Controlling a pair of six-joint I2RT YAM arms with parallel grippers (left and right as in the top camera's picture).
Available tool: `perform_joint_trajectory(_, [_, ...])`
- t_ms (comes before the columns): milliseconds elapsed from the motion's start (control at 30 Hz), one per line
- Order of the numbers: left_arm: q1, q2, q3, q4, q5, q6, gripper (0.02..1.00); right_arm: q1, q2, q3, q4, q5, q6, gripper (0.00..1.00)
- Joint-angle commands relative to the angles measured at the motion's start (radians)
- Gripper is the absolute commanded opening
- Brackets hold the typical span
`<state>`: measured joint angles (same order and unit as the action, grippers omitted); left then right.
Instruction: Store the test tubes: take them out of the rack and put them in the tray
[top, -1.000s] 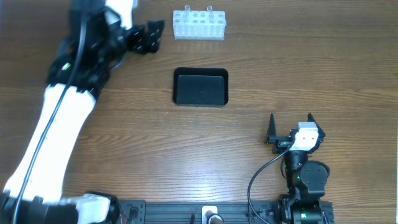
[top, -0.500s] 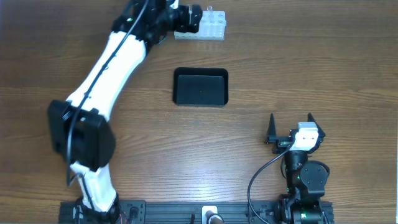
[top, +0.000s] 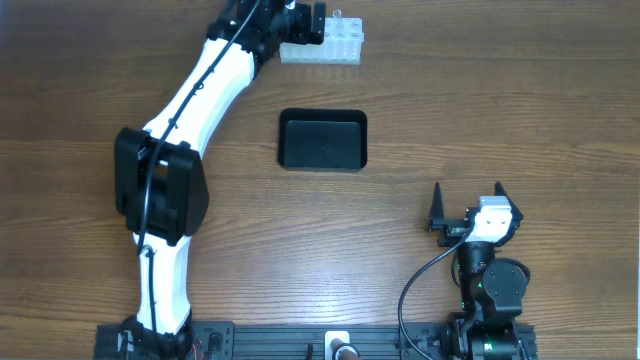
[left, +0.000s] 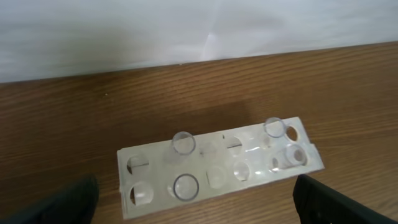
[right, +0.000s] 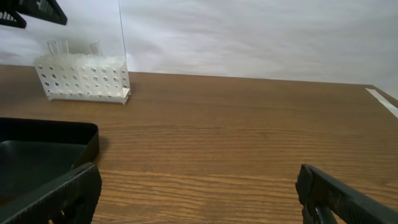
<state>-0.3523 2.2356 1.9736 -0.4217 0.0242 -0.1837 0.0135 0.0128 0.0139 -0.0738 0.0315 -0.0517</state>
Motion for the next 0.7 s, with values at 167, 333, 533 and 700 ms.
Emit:
perform_joint_trajectory(167, [0.001,0.056,0.029,0.034,-0.018,-0.012,0.993,-0.007,-0.008,-0.009,0.0,-0.008,0.01,0.991])
perform_joint_trajectory(333, [0.0,0.077,0.029,0.054,-0.018,-0.016,0.993,-0.007,-0.008,-0.009,0.0,-0.008,0.01,0.993])
perform_joint_trajectory(533, [-0.004,0.095,0.029,0.056,-0.015,-0.038,0.974,-0.007,-0.008,-0.009,0.0,-0.008,0.01,0.993])
perform_joint_trajectory(700, [-0.01,0.1,0.029,0.056,-0.015,-0.038,0.915,-0.007,-0.008,-0.009,0.0,-0.008,0.01,0.991])
